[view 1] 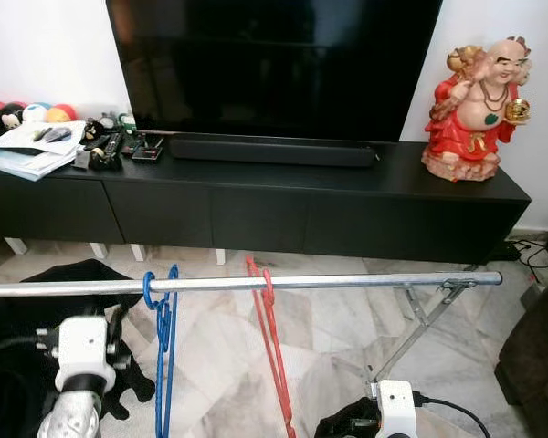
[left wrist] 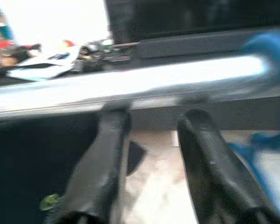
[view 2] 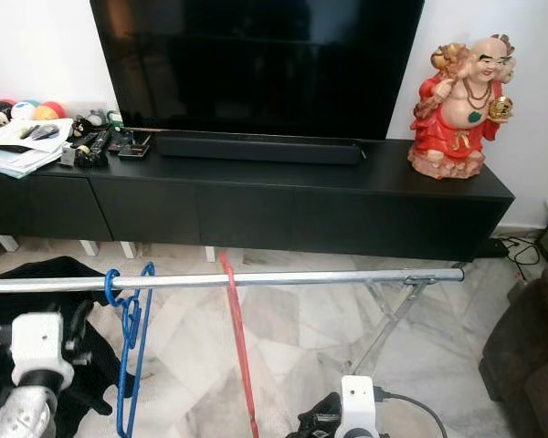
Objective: Hang hanger
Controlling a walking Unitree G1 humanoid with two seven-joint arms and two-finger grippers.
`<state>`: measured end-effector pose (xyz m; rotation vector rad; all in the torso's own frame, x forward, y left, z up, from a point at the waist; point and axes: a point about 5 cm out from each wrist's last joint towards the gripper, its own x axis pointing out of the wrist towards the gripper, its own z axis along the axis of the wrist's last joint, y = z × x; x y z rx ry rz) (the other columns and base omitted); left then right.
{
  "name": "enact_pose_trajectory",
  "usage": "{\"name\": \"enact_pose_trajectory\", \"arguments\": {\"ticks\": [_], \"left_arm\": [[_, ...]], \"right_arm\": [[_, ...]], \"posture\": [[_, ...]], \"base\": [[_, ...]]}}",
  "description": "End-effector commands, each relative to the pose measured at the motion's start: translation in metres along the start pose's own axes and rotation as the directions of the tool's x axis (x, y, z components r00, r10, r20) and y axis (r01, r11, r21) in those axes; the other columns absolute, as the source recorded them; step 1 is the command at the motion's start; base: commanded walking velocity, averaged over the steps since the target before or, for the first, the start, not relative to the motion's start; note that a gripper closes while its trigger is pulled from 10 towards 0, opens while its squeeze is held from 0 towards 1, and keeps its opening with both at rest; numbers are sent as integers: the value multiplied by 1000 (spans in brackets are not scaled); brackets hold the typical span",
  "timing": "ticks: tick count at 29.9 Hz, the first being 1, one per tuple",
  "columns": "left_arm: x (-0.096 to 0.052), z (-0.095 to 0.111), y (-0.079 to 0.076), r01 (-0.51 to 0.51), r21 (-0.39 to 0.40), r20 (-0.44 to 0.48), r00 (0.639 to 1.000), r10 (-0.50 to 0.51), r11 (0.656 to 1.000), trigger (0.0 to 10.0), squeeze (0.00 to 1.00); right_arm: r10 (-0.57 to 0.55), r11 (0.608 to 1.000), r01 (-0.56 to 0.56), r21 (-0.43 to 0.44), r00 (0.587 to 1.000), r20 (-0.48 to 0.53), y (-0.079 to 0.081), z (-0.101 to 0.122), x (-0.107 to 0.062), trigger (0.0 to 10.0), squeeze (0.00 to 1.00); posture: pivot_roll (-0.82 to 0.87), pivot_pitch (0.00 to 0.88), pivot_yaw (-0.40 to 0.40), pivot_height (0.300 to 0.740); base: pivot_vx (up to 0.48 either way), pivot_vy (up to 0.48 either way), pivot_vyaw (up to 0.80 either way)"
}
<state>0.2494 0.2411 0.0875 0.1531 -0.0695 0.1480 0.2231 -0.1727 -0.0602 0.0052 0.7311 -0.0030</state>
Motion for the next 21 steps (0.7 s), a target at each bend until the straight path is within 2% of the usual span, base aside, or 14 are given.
{"name": "enact_pose_trajectory", "arguments": {"ticks": [1,2,3,5,8,10,12,15,19,20,21], "left_arm": [[7,8,-14,137,-71,-35,990,-139,988,10000,1000],[7,8,-14,137,-71,-35,990,-139,988,10000,1000],[10,12,-18,184,-60,-47,981,-187,981,10000,1000],[12,16,-21,206,-86,-67,975,-212,975,10000,1000],[12,15,-22,221,-80,-103,968,-228,972,10000,1000],[14,13,-18,199,-50,-156,966,-204,979,10000,1000],[15,13,-16,180,-58,-182,965,-188,982,10000,1000],[16,14,-15,178,-55,-190,964,-186,982,10000,1000],[16,14,-9,165,-9,-268,950,-161,986,10000,1000],[14,15,-9,171,-8,-274,947,-167,985,10000,24],[14,15,-9,171,-8,-274,947,-167,985,10000,24]], "right_arm": [[-1,1000,1,-4,1000,-12,0,-3,-1,10000,0],[-1,1000,1,-4,1000,-12,0,-3,-1,10000,0],[0,1000,0,-4,1000,-13,1,-4,-1,10000,0],[0,1000,0,-3,1000,-16,1,-5,-1,10000,0],[-1,1000,1,-3,1000,-22,1,-6,-2,10000,0],[-1,1000,1,-4,1000,-28,1,-8,-2,10000,0],[-2,1000,2,-4,1000,-31,1,-9,-2,10000,0],[-3,1000,3,-5,999,-34,0,-10,-3,10000,0],[-6,1000,5,-6,999,-43,-1,-13,-4,10000,0],[-5,1000,5,-7,999,-44,-1,-13,-4,10000,0],[-5,1000,5,-7,999,-44,-1,-13,-4,10000,0]], "posture": [[127,0,-2,740],[127,0,-2,740],[124,0,1,740],[120,0,7,740],[120,0,7,740],[121,0,10,740],[117,0,12,740],[117,0,12,740],[121,0,11,740],[123,0,10,740],[123,0,10,740]], "base": [[0,0,0],[0,0,0],[0,0,0],[0,0,0],[0,0,0],[0,0,0],[0,0,0],[0,0,0],[0,0,0],[0,0,0],[0,0,0]]}}
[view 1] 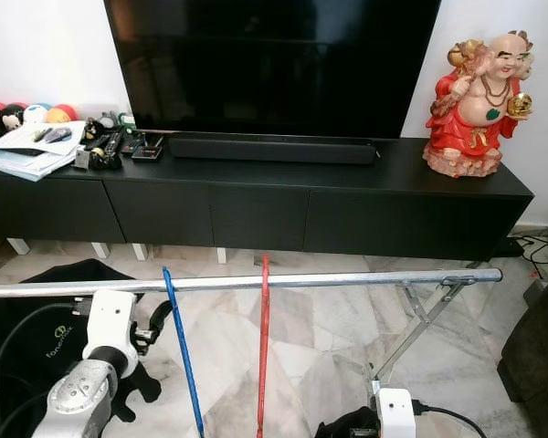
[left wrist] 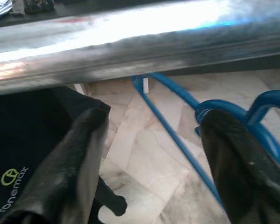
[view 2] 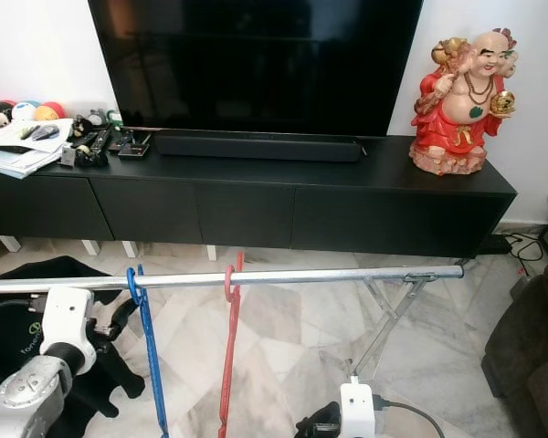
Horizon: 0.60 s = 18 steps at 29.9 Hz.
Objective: Hang hanger
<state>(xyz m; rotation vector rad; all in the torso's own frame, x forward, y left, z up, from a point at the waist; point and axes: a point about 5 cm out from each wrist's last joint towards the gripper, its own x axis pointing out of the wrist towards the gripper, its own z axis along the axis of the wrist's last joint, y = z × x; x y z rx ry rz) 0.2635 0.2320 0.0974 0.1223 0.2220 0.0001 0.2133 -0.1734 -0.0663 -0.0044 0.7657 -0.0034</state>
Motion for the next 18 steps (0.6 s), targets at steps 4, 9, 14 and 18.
{"name": "enact_pose_trajectory", "arguments": {"ticks": [4,9,14,18], "left_arm": [[-7,12,1,-3,-7,30,1000,3,1000,10000,0],[-11,18,-2,41,-9,52,998,-41,999,10000,0],[-20,16,-9,135,29,0,991,-135,990,10000,0],[-24,11,-15,228,80,-79,972,-222,970,10000,0]], "right_arm": [[1,1000,-1,0,1000,-12,0,-2,0,10000,0],[4,1000,-4,-1,1000,-12,0,-2,0,10000,0],[7,1000,-7,-1,1000,-17,2,-3,0,10000,0],[6,1000,-6,-3,1000,-23,2,-4,-1,10000,0]], "posture": [[124,0,9,740],[135,0,3,740],[137,0,1,740],[140,0,2,740]], "base": [[0,0,0],[0,0,0],[0,0,0],[0,0,0]]}}
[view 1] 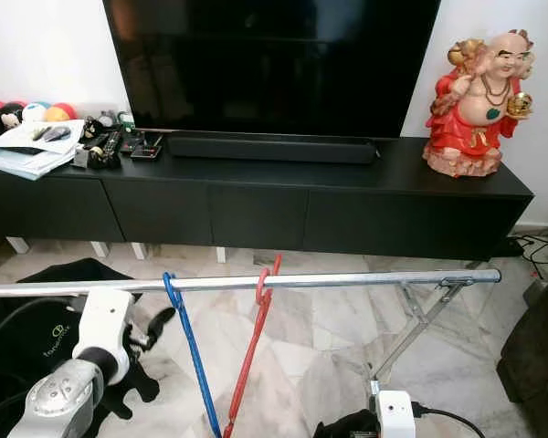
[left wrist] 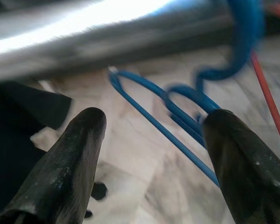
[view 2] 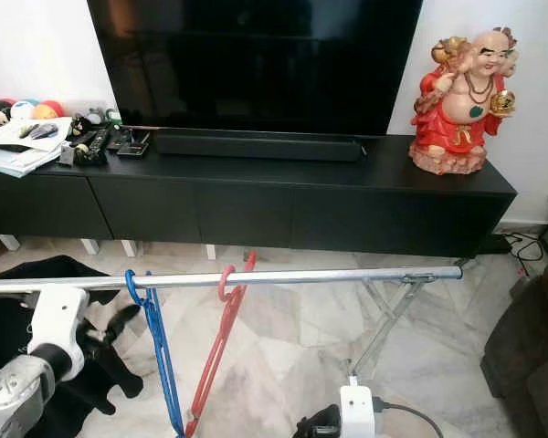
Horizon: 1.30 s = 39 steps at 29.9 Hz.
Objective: Hang hanger
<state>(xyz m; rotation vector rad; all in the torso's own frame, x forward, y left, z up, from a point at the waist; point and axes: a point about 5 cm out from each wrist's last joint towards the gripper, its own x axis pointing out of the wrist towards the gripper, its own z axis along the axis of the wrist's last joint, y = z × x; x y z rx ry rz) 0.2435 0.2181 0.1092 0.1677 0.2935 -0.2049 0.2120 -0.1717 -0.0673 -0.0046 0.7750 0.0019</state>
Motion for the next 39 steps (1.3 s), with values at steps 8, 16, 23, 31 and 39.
{"name": "enact_pose_trajectory", "arguments": {"ticks": [8,16,23,31,39], "left_arm": [[2,8,-8,57,32,-29,998,-56,998,10000,0],[9,10,-5,-4,44,-78,997,7,999,10000,0],[14,6,8,-146,89,-161,974,159,985,10000,0],[17,1,4,-148,73,-224,961,161,986,10000,0],[19,3,2,-152,58,-231,960,161,987,10000,0]], "right_arm": [[-4,1000,4,2,1000,-30,-2,-7,-2,10000,0],[-5,1000,5,1,999,-37,-2,-9,-2,10000,0],[-1,1000,1,1,999,-35,0,-9,-2,10000,0],[3,1000,-3,-3,999,-33,1,-9,-2,10000,0],[2,1000,-3,-4,999,-36,1,-10,-2,10000,0]], "posture": [[137,0,3,740],[138,0,3,740],[138,0,3,740],[134,0,6,740],[136,0,6,740]], "base": [[0,0,0],[0,0,0],[0,0,0],[0,0,0],[0,0,0]]}}
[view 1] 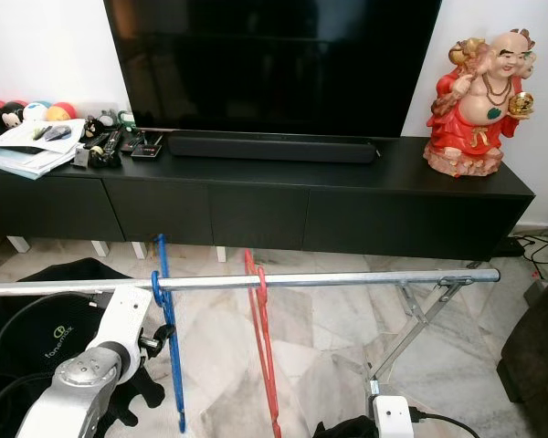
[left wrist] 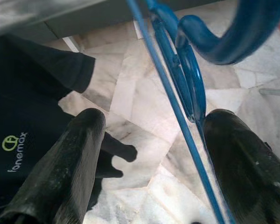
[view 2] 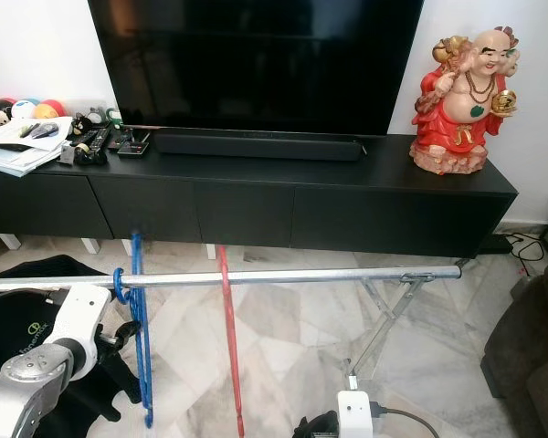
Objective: Hang hanger
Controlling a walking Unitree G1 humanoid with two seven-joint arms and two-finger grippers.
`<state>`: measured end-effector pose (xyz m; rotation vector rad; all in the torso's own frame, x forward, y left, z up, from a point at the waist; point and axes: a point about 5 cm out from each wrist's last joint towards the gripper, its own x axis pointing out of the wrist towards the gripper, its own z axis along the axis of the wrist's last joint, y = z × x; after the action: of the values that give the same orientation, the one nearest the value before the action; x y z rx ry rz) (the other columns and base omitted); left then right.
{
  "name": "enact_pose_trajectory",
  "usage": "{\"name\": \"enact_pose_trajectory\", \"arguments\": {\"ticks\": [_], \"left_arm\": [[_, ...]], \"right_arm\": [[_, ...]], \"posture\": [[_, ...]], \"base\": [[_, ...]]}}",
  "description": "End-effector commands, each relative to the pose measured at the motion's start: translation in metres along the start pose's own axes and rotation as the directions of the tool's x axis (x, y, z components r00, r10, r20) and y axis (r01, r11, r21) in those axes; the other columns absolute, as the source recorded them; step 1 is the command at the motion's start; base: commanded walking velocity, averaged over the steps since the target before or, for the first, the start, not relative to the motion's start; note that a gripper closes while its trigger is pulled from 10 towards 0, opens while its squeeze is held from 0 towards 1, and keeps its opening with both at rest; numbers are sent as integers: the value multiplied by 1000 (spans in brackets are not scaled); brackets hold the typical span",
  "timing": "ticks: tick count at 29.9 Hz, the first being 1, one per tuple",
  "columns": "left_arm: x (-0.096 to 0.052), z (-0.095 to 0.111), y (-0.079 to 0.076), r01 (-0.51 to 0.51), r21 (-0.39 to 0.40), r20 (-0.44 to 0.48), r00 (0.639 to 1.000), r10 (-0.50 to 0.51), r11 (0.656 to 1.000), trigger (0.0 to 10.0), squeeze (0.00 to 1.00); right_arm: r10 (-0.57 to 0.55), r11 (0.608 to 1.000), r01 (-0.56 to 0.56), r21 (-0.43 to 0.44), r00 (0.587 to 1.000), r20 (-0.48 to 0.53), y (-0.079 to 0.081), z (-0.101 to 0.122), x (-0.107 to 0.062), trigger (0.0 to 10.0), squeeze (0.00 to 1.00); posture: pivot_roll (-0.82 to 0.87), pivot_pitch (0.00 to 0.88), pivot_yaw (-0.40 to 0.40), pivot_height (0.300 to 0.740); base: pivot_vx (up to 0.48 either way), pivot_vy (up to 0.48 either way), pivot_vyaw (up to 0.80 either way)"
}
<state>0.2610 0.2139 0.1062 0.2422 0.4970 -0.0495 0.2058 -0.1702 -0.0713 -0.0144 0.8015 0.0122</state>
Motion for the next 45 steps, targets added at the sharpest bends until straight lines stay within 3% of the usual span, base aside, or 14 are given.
{"name": "enact_pose_trajectory", "arguments": {"ticks": [1,6,13,16,17,18,19,20,45], "left_arm": [[2,0,1,-12,4,-20,1000,12,1000,10000,0],[3,-3,-3,6,-6,-39,999,-6,1000,10000,0],[7,-6,-9,36,-85,-33,999,-39,996,10000,0],[11,-7,-12,55,-112,-21,998,-58,992,4941,0],[12,-7,-12,58,-114,-15,998,-60,992,4941,0],[13,-7,-12,62,-115,-7,998,-63,991,3922,0],[13,-7,-13,64,-116,-2,998,-65,991,3922,0],[14,-7,-13,69,-112,4,998,-69,991,0,0],[17,-8,-13,63,-122,11,998,-62,991,0,0]], "right_arm": [[-3,1000,3,9,1000,-11,-1,-3,-1,10000,0],[-2,1000,2,10,1000,-13,0,-3,-1,10000,0],[0,1000,0,8,1000,-15,1,-4,-1,10000,0],[0,1000,1,7,1000,-16,1,-4,-1,10000,0],[0,1000,1,7,1000,-16,1,-4,-1,10000,0],[-1,1000,1,7,1000,-16,1,-4,-1,10000,0],[-1,1000,1,8,1000,-16,1,-4,-1,10000,0],[-1,1000,1,7,1000,-16,1,-4,-1,10000,0],[0,1000,0,-1,999,-33,0,-9,-2,10000,0]], "posture": [[136,0,6,740],[135,0,6,740],[132,0,4,740],[132,0,4,740],[132,0,3,740],[132,0,3,740],[132,0,3,740],[132,0,3,740],[134,0,5,740]], "base": [[0,0,0],[0,0,0],[0,0,0],[0,0,0],[0,0,0],[0,0,0],[0,0,0],[0,0,0],[0,0,0]]}}
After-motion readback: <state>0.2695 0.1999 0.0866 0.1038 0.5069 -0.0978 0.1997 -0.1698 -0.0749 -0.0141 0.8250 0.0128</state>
